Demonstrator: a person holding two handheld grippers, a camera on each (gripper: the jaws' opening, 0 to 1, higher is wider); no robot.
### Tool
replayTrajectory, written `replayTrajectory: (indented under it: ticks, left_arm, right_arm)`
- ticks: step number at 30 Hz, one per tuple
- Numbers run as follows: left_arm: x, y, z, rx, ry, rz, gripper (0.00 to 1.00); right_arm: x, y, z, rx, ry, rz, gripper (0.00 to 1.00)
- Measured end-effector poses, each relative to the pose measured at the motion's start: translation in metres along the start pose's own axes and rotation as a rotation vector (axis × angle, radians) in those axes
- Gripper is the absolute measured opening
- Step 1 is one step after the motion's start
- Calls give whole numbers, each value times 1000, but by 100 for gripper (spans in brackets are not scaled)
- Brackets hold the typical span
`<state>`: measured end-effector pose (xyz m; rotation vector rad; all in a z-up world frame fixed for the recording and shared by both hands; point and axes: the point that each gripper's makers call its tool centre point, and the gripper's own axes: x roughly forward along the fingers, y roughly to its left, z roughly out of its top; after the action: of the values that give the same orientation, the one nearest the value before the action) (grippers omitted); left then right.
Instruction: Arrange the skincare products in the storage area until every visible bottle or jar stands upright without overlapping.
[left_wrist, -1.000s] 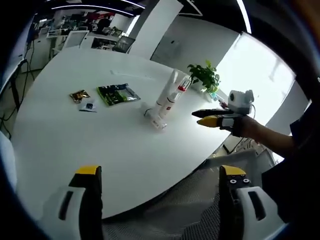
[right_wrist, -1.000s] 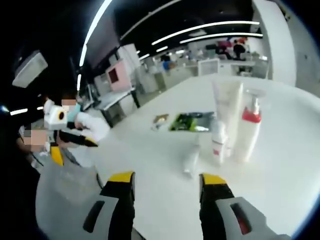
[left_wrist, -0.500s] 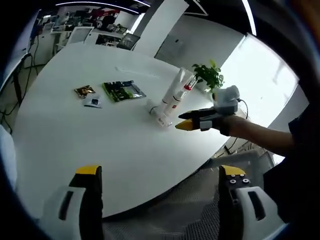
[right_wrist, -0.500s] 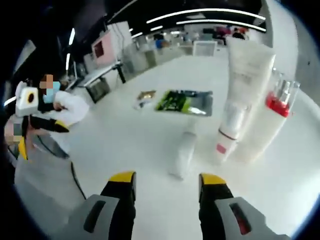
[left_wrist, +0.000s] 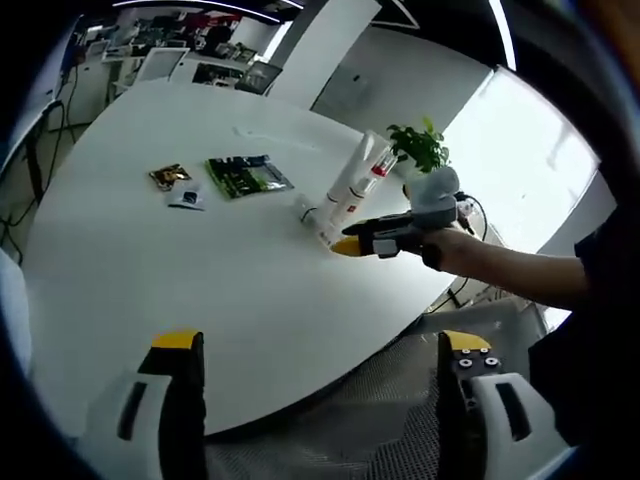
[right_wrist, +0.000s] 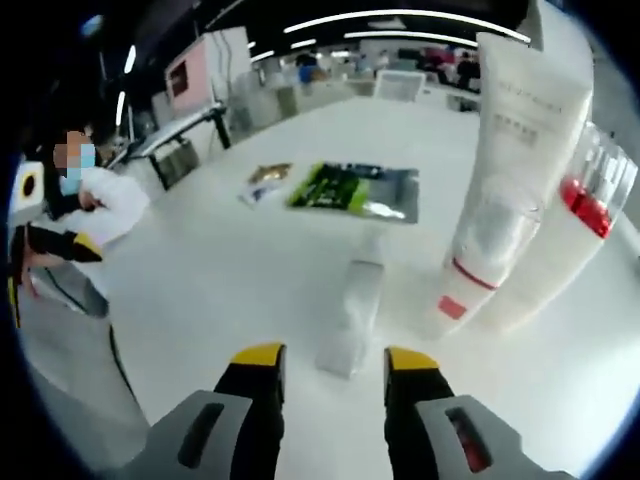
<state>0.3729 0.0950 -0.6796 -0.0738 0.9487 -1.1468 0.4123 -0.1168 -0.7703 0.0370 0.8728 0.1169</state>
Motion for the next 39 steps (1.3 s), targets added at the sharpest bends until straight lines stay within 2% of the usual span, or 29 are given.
replayTrajectory:
  ticks: [7, 15, 22, 24, 27, 32, 34, 39]
  left_arm:
    - [0, 3, -1, -6, 0, 0, 91]
    - [-3, 7, 0, -7, 2, 11, 91]
    - [-4, 9, 3, 0, 6, 13, 91]
    - [-3, 9, 3, 3, 8, 12, 91]
    - [-2, 8, 4, 7, 9, 8, 91]
    - [0, 4, 6, 14, 11, 0, 91]
    - [1, 3, 7, 18, 11, -4, 91]
    - [2, -1, 10, 27, 6, -12, 91]
  right_arm:
    - [11, -7, -2, 7, 21, -33, 23]
    - [19, -6, -8, 5, 47, -30, 22]
    - [22, -10, -6, -31, 53, -47, 16]
    - [21, -12, -6, -89, 62, -57, 14]
    - [19, -14, -6, -97, 47, -60, 13]
    - [14, -14, -3, -36, 1, -27, 12]
    - [10, -13, 0, 28, -30, -13, 12]
    - [0, -7, 5, 97, -80, 57, 11]
